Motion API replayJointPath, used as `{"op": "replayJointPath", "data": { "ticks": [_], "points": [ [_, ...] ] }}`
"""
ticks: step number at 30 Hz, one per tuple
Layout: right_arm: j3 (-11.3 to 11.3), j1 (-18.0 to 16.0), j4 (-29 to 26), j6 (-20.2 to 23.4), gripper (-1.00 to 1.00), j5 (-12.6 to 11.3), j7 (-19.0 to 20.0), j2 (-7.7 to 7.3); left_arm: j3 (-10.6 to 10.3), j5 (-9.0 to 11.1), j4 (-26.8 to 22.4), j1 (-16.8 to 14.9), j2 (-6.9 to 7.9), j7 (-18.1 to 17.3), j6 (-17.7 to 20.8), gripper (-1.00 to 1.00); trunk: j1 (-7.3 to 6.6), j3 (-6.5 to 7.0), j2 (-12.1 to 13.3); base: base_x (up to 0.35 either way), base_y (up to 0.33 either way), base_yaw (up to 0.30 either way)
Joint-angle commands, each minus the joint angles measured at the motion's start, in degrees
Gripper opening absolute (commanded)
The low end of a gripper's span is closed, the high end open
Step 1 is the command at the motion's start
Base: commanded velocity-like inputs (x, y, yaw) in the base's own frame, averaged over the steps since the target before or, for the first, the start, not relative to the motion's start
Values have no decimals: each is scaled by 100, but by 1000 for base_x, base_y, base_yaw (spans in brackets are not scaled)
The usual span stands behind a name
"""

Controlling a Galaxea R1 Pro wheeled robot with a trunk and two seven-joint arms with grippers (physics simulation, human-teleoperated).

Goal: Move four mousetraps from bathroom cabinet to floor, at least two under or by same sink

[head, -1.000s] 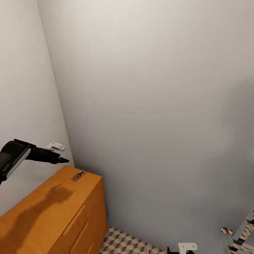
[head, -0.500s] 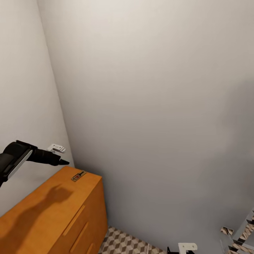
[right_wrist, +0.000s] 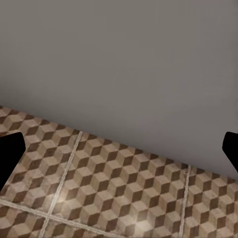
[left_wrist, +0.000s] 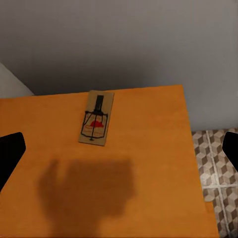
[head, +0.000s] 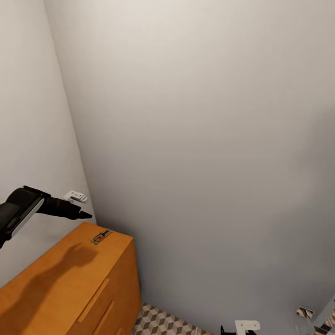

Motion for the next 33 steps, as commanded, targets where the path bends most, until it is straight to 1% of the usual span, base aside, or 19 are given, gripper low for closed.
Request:
{"op": "replayJointPath", "data": {
  "ticks": [1, 12, 33],
  "points": [
    [51, -1, 1, -12, 100, -44, -17, 1, -22, 47, 0, -6, 5, 21, 37, 100, 3, -3, -5, 28, 0, 0],
    [48, -1, 1, -14, 100, -42, -10, 2, -51, 47, 0, -6, 3, 21, 37, 100, 3, 1, -5, 9, 0, -18],
    [47, -1, 1, -14, 100, -41, -9, -3, -53, 47, 101, -6, 2, 21, 37, 100, 3, 44, -5, 0, 0, -82]
  ]
}}
